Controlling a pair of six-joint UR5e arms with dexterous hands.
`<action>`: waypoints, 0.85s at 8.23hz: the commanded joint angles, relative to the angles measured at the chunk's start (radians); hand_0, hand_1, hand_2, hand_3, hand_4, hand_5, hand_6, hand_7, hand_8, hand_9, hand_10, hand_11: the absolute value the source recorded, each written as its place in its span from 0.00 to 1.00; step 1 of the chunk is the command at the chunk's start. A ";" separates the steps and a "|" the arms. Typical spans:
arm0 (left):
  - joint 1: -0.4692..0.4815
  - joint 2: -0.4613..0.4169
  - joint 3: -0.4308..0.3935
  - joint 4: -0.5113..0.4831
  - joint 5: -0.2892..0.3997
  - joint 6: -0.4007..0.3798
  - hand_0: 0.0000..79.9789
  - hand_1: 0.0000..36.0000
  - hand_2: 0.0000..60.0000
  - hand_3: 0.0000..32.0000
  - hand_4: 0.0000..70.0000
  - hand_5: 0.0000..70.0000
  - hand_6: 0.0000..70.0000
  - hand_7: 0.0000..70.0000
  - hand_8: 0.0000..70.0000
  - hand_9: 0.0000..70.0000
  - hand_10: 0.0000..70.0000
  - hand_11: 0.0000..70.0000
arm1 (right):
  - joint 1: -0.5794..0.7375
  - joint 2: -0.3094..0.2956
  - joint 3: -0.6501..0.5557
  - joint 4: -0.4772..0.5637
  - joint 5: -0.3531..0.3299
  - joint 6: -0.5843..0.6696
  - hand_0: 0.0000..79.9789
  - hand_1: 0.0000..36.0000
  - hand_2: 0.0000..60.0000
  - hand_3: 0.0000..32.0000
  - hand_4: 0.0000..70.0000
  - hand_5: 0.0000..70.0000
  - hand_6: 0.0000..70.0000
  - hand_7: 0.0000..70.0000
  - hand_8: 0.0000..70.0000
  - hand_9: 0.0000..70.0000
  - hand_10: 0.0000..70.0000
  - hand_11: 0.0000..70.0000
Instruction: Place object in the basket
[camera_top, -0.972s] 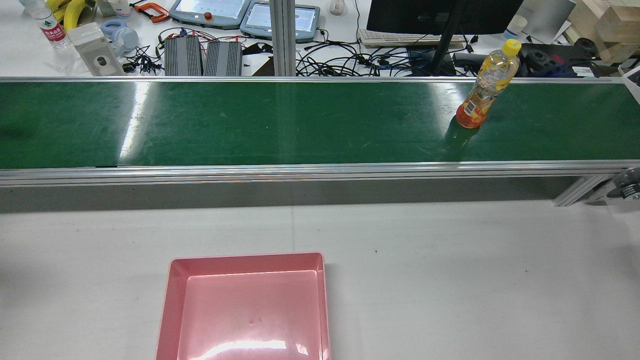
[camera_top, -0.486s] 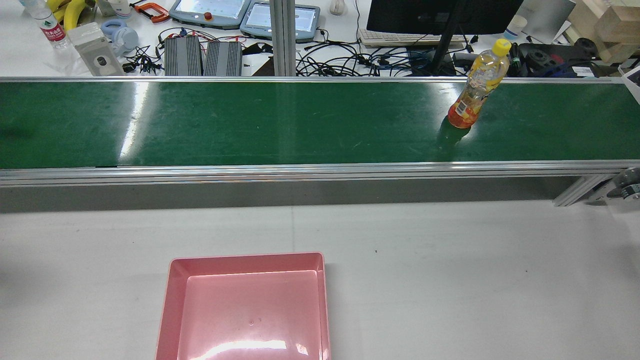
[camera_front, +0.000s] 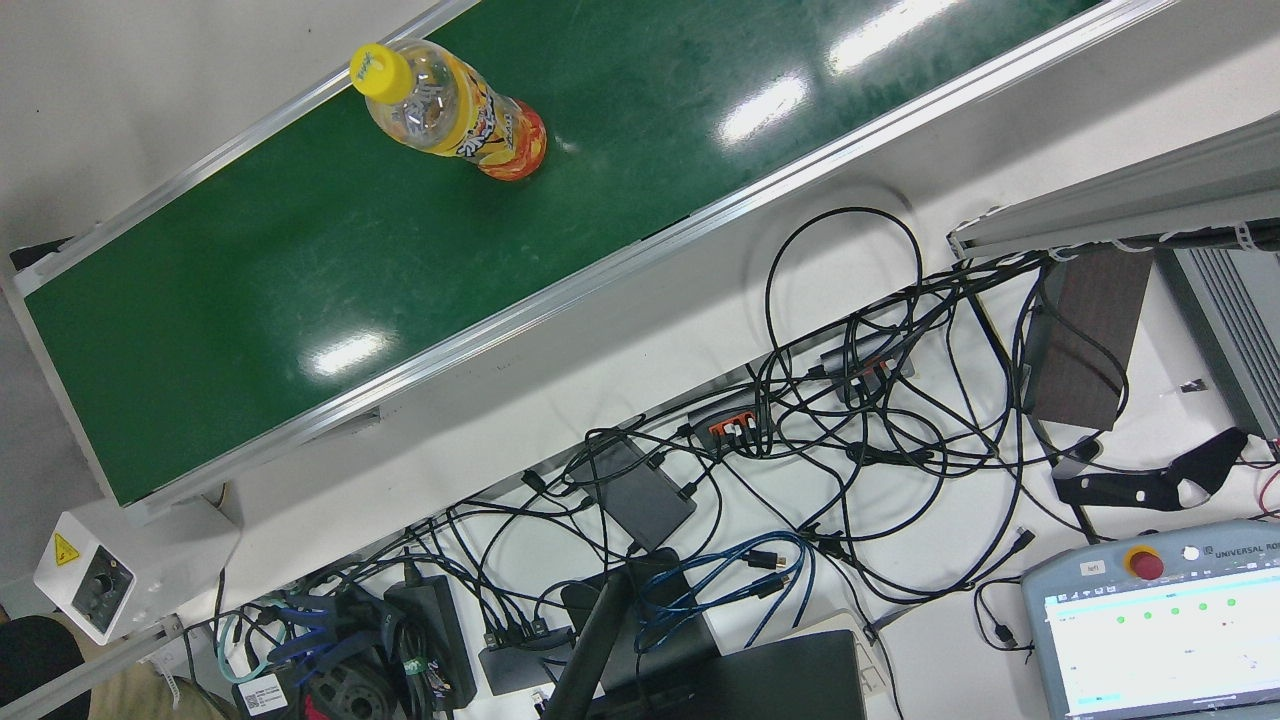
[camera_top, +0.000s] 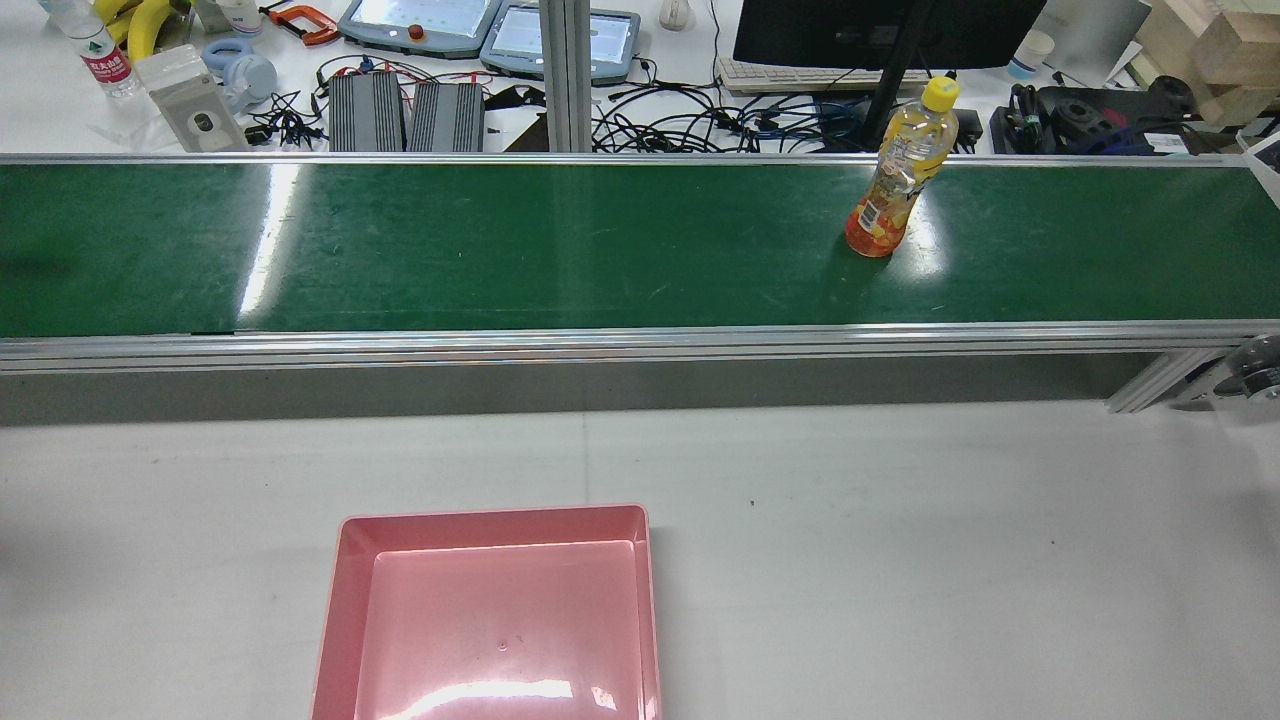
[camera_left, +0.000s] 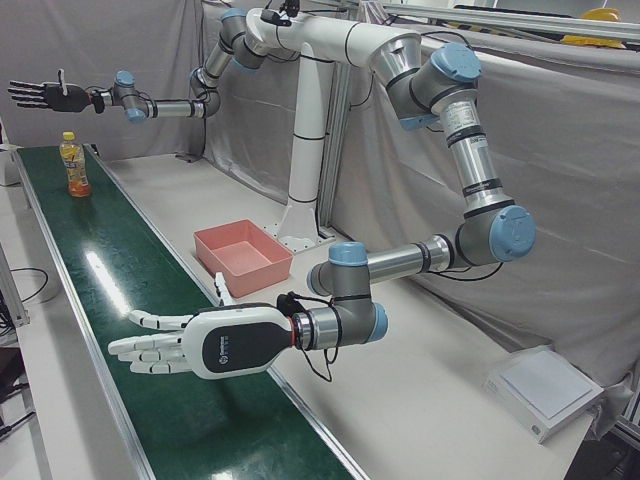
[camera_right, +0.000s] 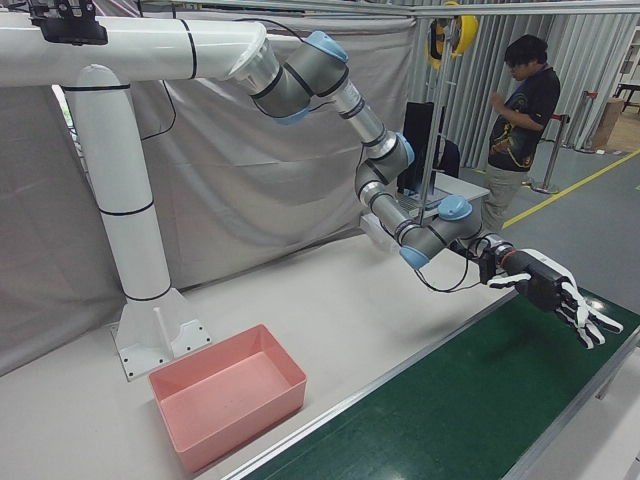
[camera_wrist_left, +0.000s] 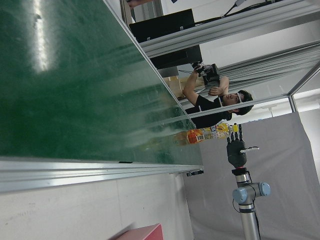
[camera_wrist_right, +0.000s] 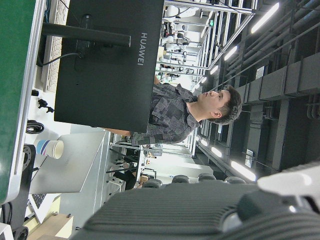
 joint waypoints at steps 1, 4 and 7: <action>-0.002 0.000 -0.011 0.004 0.000 0.000 0.62 0.34 0.00 0.00 0.26 0.30 0.03 0.00 0.11 0.17 0.12 0.19 | 0.001 0.000 0.001 0.000 -0.001 0.001 0.00 0.00 0.00 0.00 0.00 0.00 0.00 0.00 0.00 0.00 0.00 0.00; 0.001 -0.002 -0.011 0.027 0.002 0.002 0.62 0.33 0.00 0.00 0.26 0.32 0.03 0.00 0.11 0.16 0.11 0.18 | -0.001 0.001 0.001 -0.001 -0.001 0.001 0.00 0.00 0.00 0.00 0.00 0.00 0.00 0.00 0.00 0.00 0.00 0.00; 0.004 -0.002 -0.009 0.030 0.002 0.002 0.62 0.34 0.00 0.00 0.25 0.26 0.01 0.00 0.10 0.15 0.10 0.17 | 0.001 0.001 0.002 -0.001 -0.001 0.001 0.00 0.00 0.00 0.00 0.00 0.00 0.00 0.00 0.00 0.00 0.00 0.00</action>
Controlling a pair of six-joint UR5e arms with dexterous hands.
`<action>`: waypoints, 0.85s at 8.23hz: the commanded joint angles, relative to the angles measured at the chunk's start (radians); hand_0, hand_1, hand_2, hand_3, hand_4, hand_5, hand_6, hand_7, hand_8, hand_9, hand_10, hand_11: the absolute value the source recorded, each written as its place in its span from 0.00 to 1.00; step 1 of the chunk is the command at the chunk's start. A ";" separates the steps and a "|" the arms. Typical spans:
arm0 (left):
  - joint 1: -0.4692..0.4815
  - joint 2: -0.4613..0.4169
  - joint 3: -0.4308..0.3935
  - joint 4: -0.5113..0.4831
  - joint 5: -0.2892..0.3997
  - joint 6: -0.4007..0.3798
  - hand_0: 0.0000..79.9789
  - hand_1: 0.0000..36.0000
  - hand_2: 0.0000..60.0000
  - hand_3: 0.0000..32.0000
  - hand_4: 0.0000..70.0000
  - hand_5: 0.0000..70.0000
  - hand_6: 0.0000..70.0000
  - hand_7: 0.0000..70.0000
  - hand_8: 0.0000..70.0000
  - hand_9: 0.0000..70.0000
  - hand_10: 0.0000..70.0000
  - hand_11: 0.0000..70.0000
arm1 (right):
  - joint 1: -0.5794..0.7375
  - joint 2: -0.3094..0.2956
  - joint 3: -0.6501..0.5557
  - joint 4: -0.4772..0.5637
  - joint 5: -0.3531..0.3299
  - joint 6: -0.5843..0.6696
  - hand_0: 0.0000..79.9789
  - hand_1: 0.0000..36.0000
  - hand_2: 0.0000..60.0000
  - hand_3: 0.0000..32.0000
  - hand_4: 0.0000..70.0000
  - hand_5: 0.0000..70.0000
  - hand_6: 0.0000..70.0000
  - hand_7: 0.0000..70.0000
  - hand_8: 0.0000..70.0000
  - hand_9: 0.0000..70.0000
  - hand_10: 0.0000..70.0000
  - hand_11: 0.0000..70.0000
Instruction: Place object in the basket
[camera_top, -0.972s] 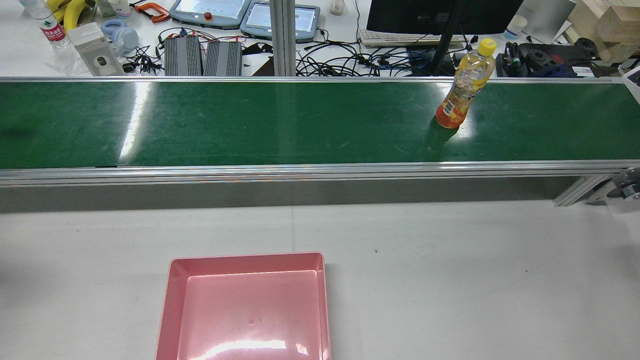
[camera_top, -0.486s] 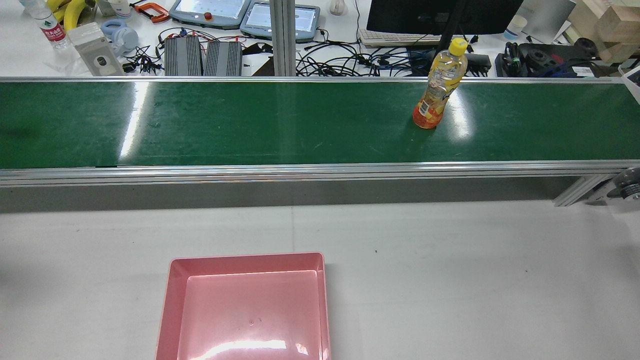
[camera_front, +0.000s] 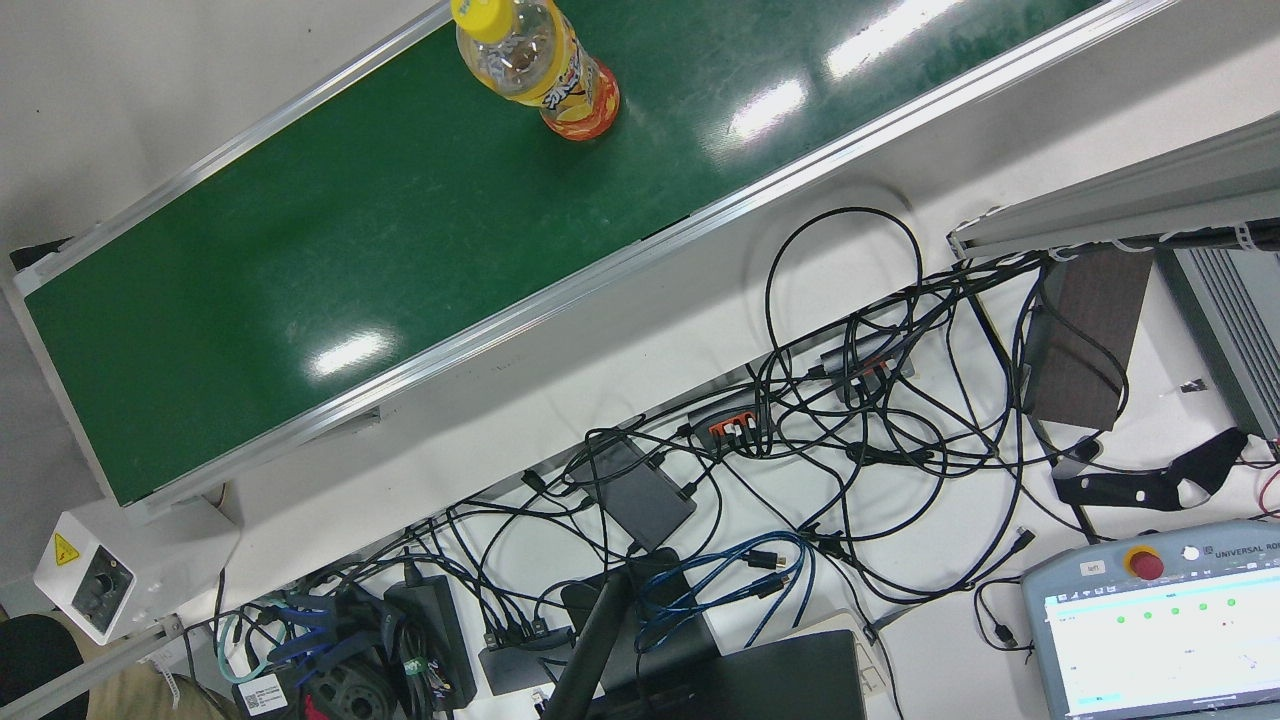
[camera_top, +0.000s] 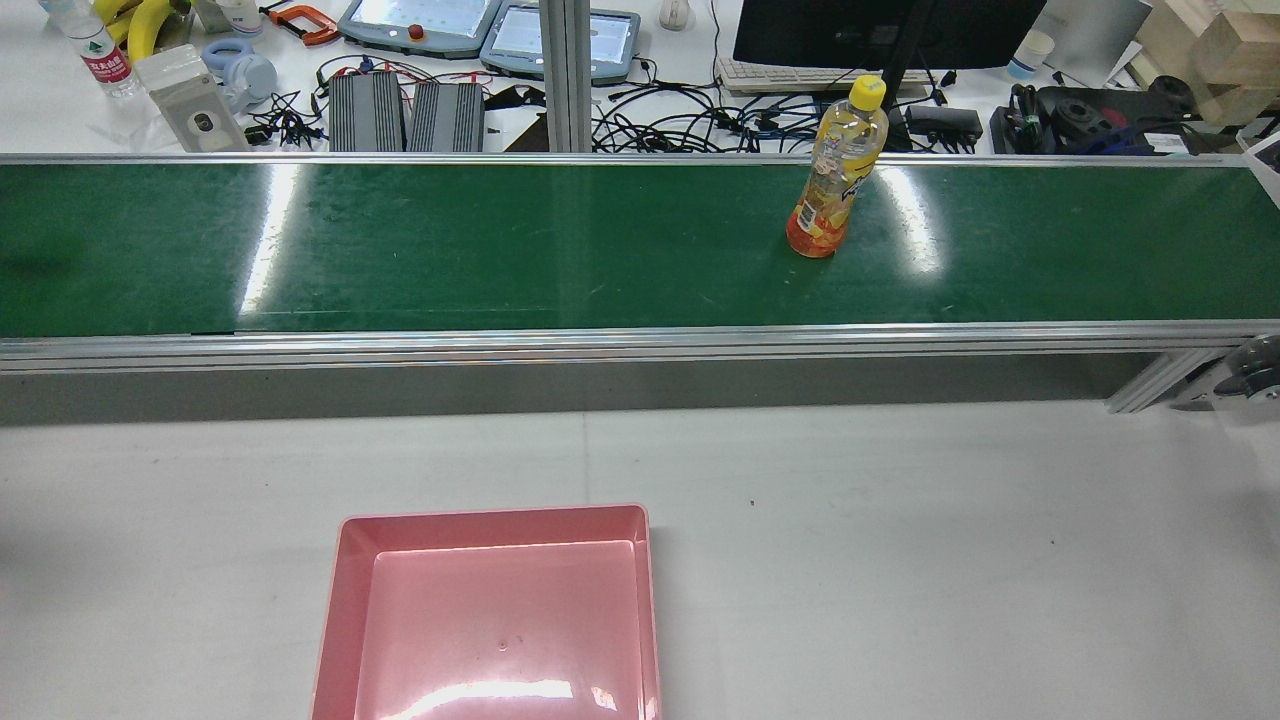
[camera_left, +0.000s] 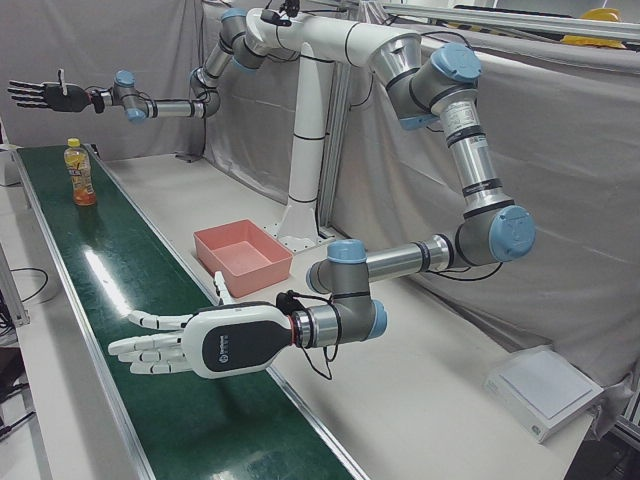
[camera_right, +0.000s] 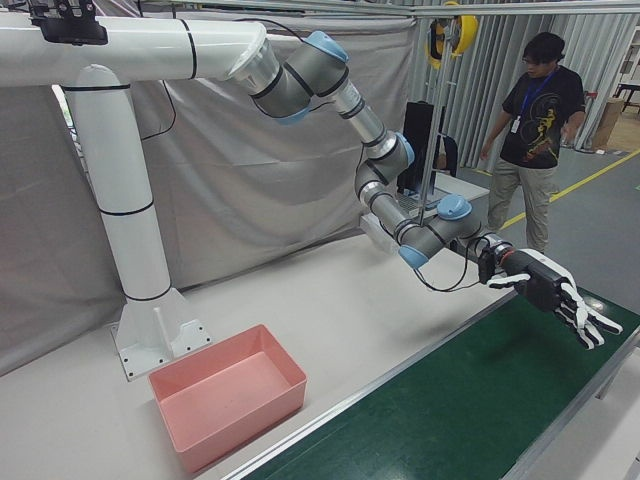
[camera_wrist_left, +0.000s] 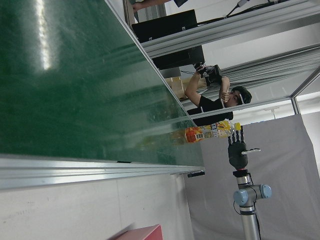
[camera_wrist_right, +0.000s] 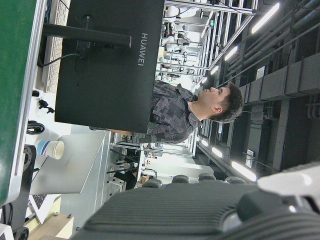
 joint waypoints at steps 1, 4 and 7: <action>0.000 0.000 0.002 0.003 0.000 0.000 0.62 0.32 0.00 0.00 0.24 0.24 0.00 0.00 0.07 0.12 0.10 0.17 | 0.001 0.000 0.002 0.000 0.000 0.000 0.00 0.00 0.00 0.00 0.00 0.00 0.00 0.00 0.00 0.00 0.00 0.00; -0.008 0.000 -0.003 0.006 -0.001 0.000 0.62 0.19 0.00 0.00 0.24 0.18 0.00 0.00 0.10 0.14 0.09 0.15 | 0.001 0.000 0.004 0.000 0.000 0.000 0.00 0.00 0.00 0.00 0.00 0.00 0.00 0.00 0.00 0.00 0.00 0.00; -0.009 -0.029 -0.006 0.021 0.000 0.000 0.62 0.19 0.00 0.00 0.25 0.18 0.00 0.00 0.10 0.15 0.10 0.15 | 0.001 0.000 0.005 0.000 0.000 0.002 0.00 0.00 0.00 0.00 0.00 0.00 0.00 0.00 0.00 0.00 0.00 0.00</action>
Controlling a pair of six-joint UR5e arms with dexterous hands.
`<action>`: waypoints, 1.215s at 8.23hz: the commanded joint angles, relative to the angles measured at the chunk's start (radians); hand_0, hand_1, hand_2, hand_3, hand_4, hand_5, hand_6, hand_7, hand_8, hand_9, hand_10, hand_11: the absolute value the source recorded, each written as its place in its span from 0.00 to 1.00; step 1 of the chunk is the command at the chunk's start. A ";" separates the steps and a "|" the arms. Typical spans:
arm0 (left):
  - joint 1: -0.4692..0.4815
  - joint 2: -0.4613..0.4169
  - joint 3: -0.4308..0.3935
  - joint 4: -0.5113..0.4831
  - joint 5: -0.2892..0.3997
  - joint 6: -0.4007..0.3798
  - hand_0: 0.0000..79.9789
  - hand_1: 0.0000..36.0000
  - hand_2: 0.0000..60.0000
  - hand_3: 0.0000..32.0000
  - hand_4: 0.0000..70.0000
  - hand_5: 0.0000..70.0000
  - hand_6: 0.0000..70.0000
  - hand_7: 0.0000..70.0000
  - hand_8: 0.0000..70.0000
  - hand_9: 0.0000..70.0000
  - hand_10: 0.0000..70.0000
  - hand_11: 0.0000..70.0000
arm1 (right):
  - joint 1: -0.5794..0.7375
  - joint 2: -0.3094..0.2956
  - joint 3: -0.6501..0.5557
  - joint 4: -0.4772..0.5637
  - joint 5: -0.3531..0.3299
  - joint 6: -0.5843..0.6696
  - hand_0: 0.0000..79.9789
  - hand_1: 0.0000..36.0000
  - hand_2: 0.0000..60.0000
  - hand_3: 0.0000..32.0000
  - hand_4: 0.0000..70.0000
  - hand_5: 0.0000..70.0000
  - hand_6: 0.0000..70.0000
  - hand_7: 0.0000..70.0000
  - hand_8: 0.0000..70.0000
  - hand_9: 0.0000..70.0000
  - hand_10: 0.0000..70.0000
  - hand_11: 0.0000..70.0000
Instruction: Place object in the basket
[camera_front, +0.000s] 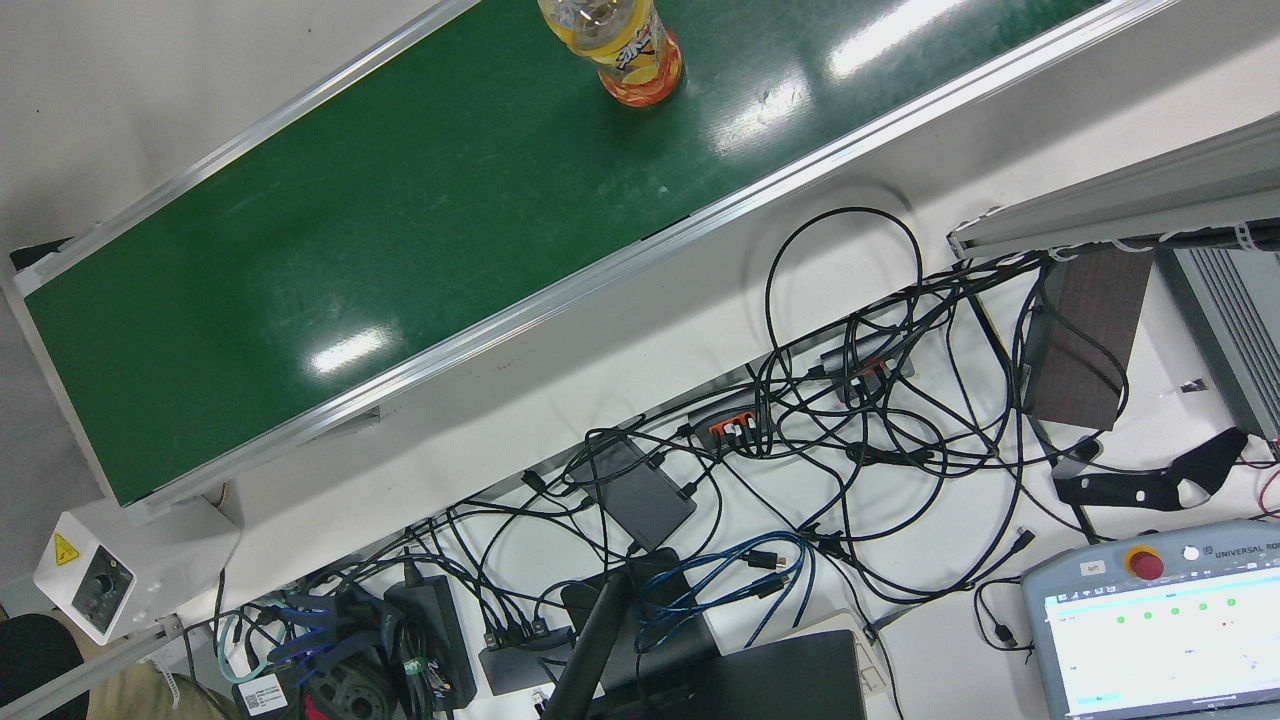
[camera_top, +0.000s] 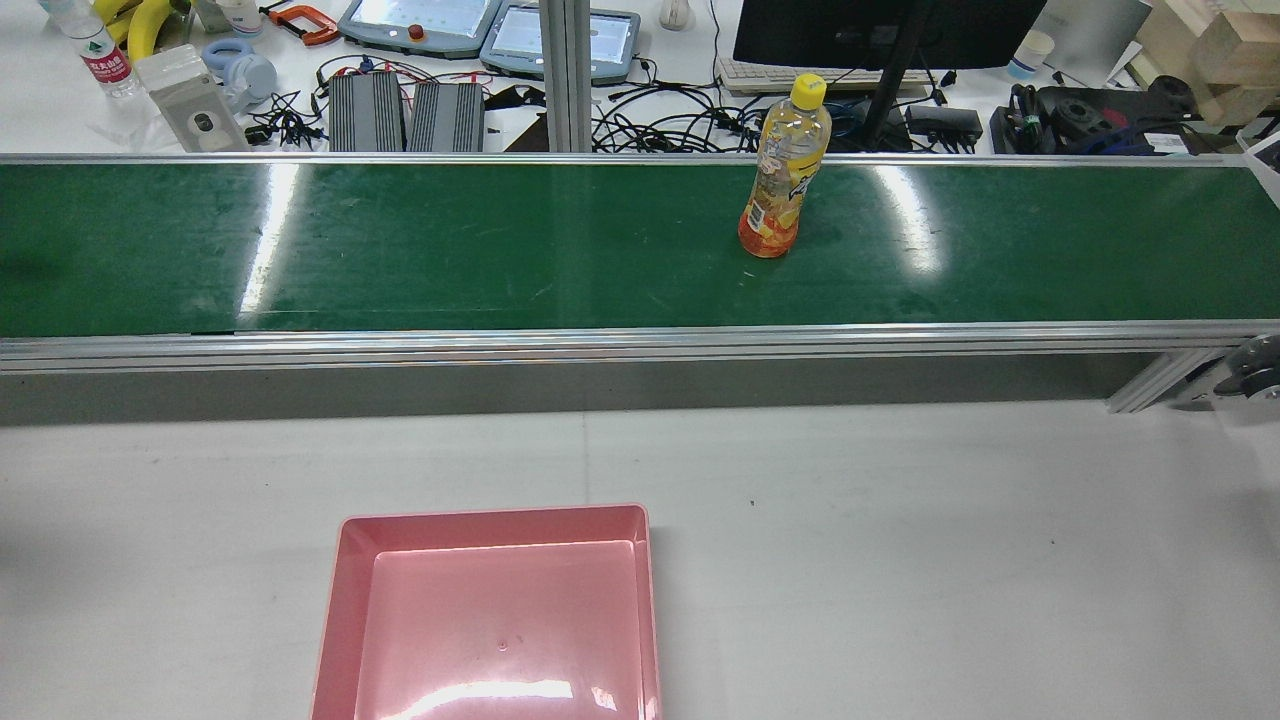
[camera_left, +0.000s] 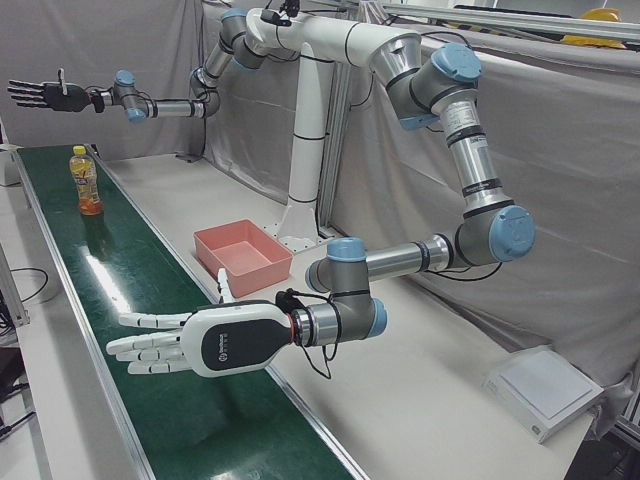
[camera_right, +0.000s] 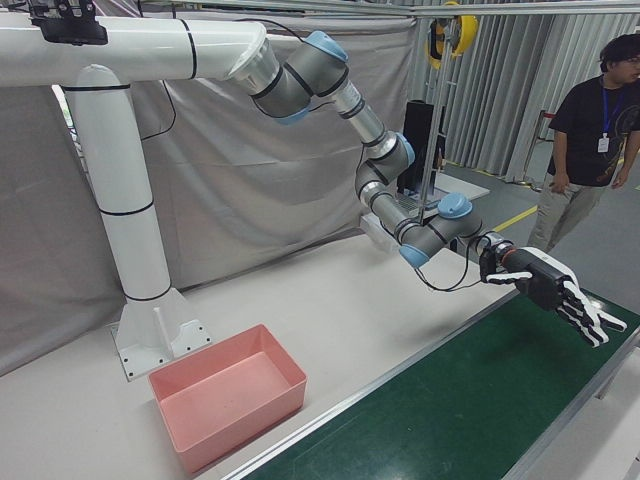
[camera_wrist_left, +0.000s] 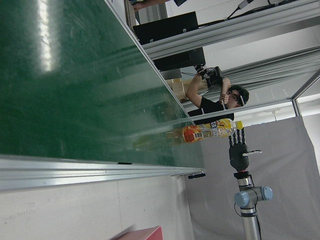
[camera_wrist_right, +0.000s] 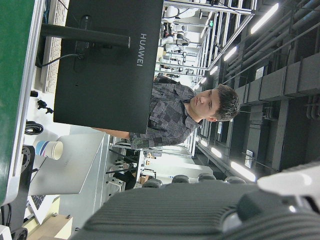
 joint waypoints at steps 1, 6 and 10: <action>-0.002 -0.023 -0.001 0.012 0.000 0.000 0.61 0.18 0.00 0.00 0.26 0.18 0.00 0.00 0.10 0.16 0.10 0.15 | 0.000 -0.002 0.002 0.000 -0.001 0.000 0.00 0.00 0.00 0.00 0.00 0.00 0.00 0.00 0.00 0.00 0.00 0.00; -0.005 -0.023 -0.012 0.012 -0.001 -0.002 0.61 0.18 0.00 0.00 0.25 0.17 0.01 0.00 0.10 0.16 0.10 0.15 | 0.000 0.000 0.002 0.000 -0.001 0.000 0.00 0.00 0.00 0.00 0.00 0.00 0.00 0.00 0.00 0.00 0.00 0.00; -0.003 -0.024 -0.012 0.025 0.000 -0.002 0.61 0.18 0.00 0.00 0.26 0.19 0.02 0.00 0.11 0.18 0.11 0.18 | 0.000 -0.002 0.004 0.000 -0.001 0.002 0.00 0.00 0.00 0.00 0.00 0.00 0.00 0.00 0.00 0.00 0.00 0.00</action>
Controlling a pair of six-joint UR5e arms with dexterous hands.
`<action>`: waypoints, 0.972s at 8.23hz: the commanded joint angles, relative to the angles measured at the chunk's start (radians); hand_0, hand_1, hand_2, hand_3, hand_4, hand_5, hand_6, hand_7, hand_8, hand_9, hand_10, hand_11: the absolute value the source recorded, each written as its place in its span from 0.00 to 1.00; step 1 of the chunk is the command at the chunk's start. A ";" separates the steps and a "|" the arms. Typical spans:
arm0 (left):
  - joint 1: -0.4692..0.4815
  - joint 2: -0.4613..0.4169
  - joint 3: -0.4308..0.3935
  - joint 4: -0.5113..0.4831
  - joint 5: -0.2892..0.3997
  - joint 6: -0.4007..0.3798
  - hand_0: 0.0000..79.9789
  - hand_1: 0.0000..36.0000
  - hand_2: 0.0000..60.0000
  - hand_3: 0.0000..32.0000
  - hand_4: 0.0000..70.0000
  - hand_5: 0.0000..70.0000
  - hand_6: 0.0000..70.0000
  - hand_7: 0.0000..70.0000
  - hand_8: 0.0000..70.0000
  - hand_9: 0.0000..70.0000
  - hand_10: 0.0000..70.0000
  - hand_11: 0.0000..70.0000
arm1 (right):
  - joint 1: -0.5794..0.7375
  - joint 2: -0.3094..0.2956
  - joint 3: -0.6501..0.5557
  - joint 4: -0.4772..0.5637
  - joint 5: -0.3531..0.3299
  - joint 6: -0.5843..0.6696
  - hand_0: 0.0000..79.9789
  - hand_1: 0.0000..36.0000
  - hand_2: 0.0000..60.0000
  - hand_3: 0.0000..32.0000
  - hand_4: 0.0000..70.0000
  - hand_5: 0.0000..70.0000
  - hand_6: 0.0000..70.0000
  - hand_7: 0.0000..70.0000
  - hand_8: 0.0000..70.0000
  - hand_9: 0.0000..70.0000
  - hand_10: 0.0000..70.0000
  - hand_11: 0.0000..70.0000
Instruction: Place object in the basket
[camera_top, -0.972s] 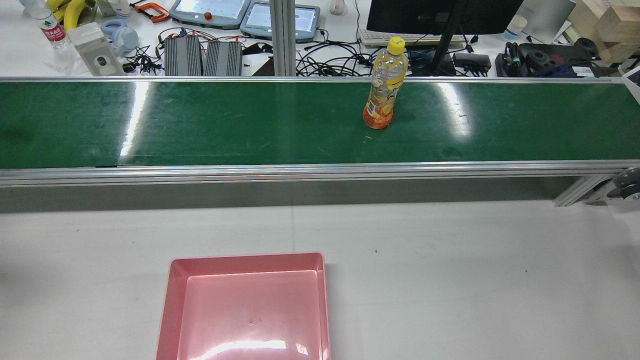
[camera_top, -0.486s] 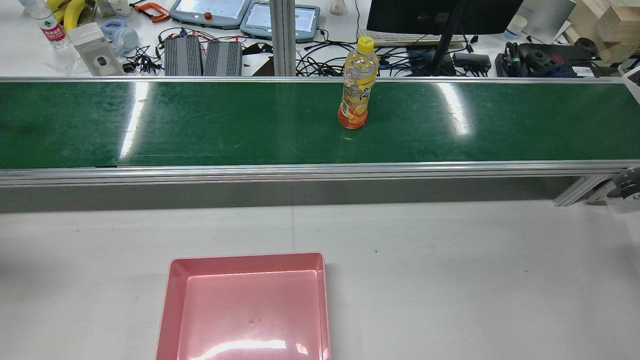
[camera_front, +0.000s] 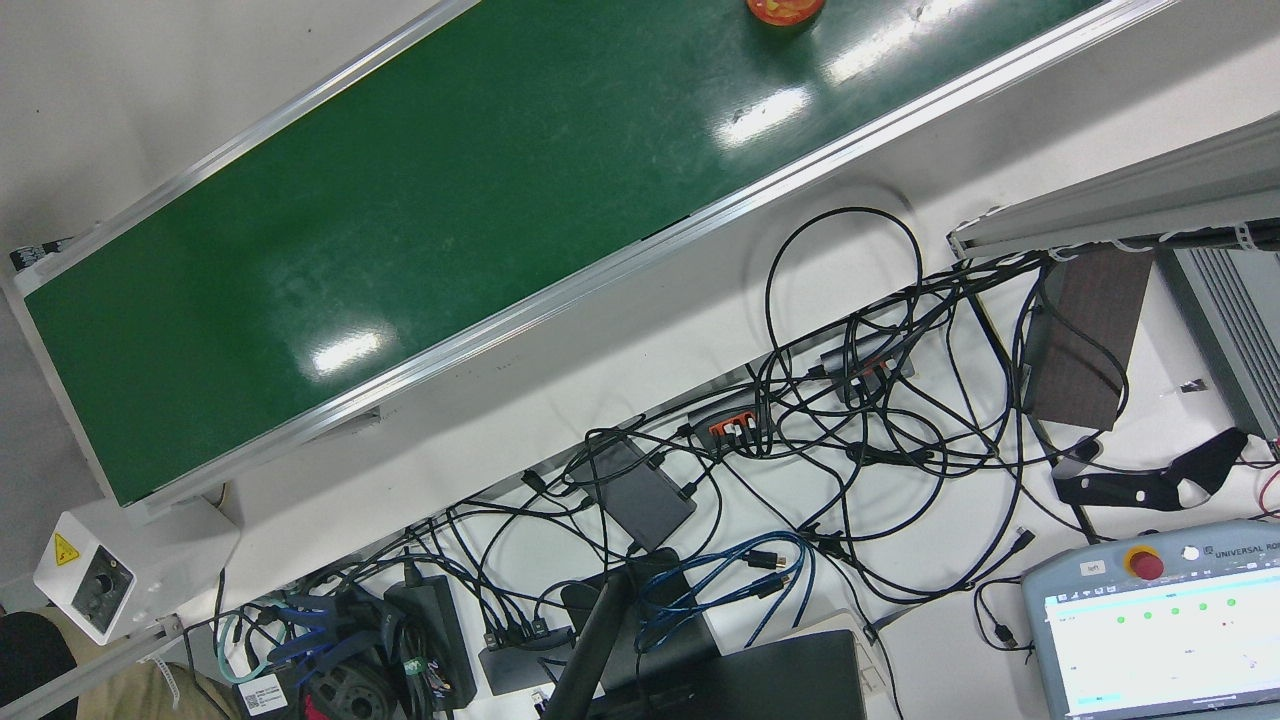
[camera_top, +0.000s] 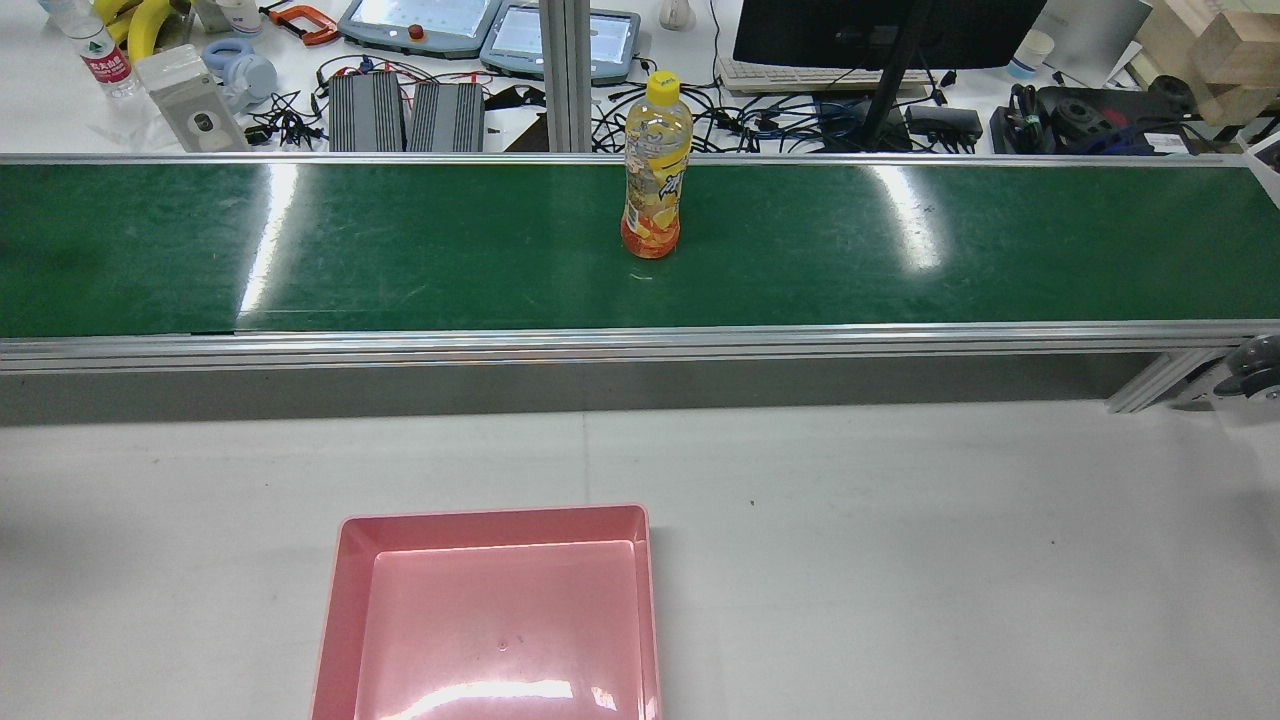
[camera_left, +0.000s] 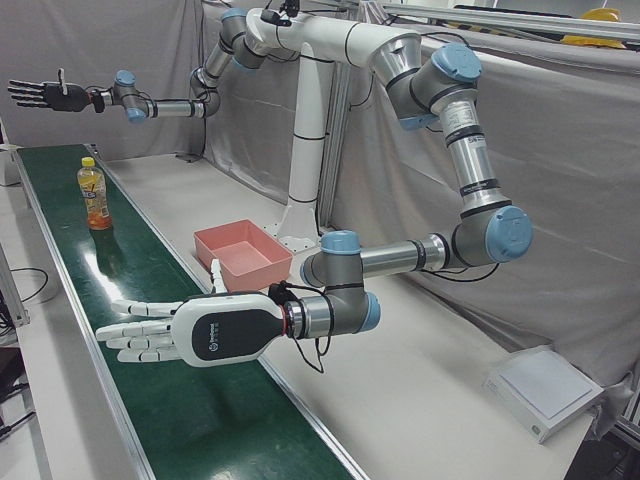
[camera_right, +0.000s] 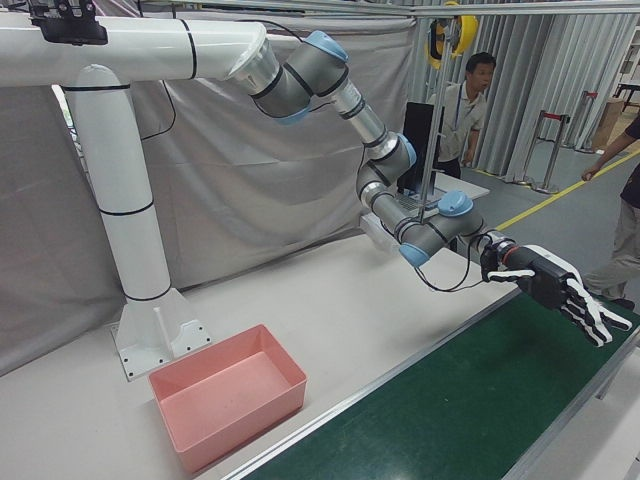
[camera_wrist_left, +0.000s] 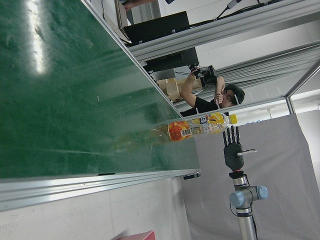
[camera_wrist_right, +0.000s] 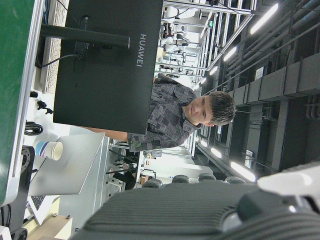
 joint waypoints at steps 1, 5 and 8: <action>0.003 0.000 0.001 0.006 0.000 0.000 0.61 0.19 0.00 0.00 0.26 0.20 0.02 0.00 0.11 0.18 0.11 0.18 | 0.000 0.001 0.000 0.000 0.002 -0.001 0.00 0.00 0.00 0.00 0.00 0.00 0.00 0.00 0.00 0.00 0.00 0.00; 0.010 -0.037 0.018 0.010 0.000 0.003 0.61 0.24 0.00 0.00 0.22 0.23 0.00 0.00 0.07 0.12 0.11 0.18 | 0.000 0.001 -0.002 0.000 0.000 -0.001 0.00 0.00 0.00 0.00 0.00 0.00 0.00 0.00 0.00 0.00 0.00 0.00; 0.015 -0.101 0.034 0.010 0.000 0.005 0.60 0.25 0.00 0.00 0.20 0.20 0.00 0.00 0.07 0.12 0.10 0.16 | 0.000 -0.001 -0.002 0.000 0.000 -0.001 0.00 0.00 0.00 0.00 0.00 0.00 0.00 0.00 0.00 0.00 0.00 0.00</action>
